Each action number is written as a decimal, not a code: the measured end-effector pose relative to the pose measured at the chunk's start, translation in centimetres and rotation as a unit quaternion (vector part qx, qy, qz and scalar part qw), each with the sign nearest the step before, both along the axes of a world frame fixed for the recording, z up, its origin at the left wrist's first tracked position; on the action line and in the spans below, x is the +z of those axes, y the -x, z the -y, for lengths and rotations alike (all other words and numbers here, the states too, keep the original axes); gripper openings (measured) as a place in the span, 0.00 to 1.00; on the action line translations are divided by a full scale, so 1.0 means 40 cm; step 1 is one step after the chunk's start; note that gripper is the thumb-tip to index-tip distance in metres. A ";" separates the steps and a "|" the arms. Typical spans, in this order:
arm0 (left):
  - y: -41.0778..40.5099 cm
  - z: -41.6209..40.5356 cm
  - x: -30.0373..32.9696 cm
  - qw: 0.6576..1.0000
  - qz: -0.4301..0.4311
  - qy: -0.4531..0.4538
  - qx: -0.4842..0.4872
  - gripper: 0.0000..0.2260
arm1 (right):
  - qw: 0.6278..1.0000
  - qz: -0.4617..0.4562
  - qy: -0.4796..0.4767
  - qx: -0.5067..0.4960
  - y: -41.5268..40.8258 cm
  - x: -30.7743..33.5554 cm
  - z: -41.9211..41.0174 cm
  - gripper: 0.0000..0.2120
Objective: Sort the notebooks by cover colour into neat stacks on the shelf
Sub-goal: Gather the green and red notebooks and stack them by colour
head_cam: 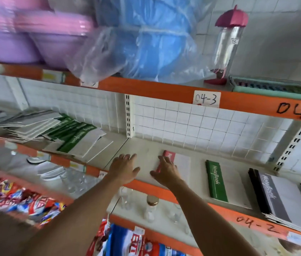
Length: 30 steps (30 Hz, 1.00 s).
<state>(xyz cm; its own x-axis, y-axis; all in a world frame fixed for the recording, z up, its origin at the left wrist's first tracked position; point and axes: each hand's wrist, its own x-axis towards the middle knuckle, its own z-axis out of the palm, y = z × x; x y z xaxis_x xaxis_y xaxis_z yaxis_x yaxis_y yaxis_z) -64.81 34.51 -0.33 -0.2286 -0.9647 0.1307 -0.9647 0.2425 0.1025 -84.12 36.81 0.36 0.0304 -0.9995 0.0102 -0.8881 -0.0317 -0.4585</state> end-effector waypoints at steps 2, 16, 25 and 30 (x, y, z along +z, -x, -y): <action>-0.081 0.002 -0.005 1.000 0.021 -0.020 0.004 0.27 | 1.000 0.012 -0.002 -0.001 -0.085 -0.014 0.012 0.38; -0.583 0.263 -0.028 0.993 0.049 -0.063 0.092 0.28 | 0.996 0.033 -0.034 0.080 -0.592 -0.083 0.334 0.33; -0.775 0.480 -0.042 0.990 0.038 -0.090 0.106 0.28 | 0.996 -0.005 -0.063 0.059 -0.796 -0.134 0.558 0.24; -0.786 0.550 -0.091 0.980 0.064 -0.150 0.110 0.31 | 0.996 -0.036 -0.062 0.046 -0.818 -0.152 0.603 0.28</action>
